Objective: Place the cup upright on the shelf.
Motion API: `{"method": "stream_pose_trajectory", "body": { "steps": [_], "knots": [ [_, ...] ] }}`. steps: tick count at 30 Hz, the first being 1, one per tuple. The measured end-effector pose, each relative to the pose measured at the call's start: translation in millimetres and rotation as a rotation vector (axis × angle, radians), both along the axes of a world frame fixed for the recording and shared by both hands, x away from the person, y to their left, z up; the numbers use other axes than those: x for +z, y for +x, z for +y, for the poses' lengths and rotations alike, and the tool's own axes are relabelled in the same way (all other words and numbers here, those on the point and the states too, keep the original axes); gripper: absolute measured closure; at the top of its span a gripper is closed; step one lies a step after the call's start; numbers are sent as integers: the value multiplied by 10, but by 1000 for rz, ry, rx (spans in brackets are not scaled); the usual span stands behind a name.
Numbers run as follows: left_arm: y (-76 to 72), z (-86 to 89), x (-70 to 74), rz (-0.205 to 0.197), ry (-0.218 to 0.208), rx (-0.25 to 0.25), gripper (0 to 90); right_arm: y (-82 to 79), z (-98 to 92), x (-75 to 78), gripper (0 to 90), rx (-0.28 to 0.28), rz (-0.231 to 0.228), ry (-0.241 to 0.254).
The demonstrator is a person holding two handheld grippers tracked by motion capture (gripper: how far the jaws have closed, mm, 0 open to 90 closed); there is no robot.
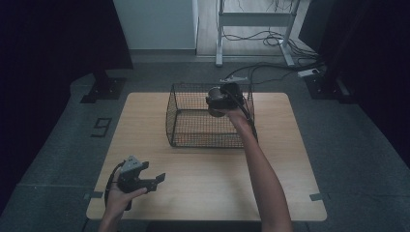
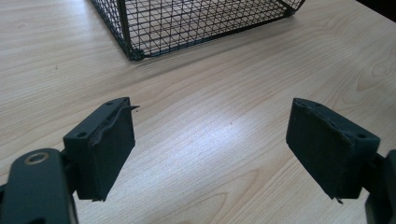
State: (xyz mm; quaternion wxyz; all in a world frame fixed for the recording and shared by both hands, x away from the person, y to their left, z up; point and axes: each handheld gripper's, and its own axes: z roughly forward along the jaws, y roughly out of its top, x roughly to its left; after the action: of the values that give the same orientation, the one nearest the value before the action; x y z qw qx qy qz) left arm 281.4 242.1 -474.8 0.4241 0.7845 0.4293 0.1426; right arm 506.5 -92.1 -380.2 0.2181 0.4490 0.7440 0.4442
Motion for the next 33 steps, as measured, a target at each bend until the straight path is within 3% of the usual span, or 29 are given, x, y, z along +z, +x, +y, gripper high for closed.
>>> {"method": "stream_pose_trajectory", "body": {
  "steps": [14, 25, 33],
  "knots": [
    [3, 7, -8, 0, 1, 0, 157, 194, 85, -246, 135, -6, 32, -30],
    [14, 23, -22, 5, -2, 3, 158, 376, 123, -517, 135, -25, 91, -51],
    [14, 32, -23, 7, -4, 4, 157, 462, 140, -634, 134, -35, 120, -72]
  ]
}}
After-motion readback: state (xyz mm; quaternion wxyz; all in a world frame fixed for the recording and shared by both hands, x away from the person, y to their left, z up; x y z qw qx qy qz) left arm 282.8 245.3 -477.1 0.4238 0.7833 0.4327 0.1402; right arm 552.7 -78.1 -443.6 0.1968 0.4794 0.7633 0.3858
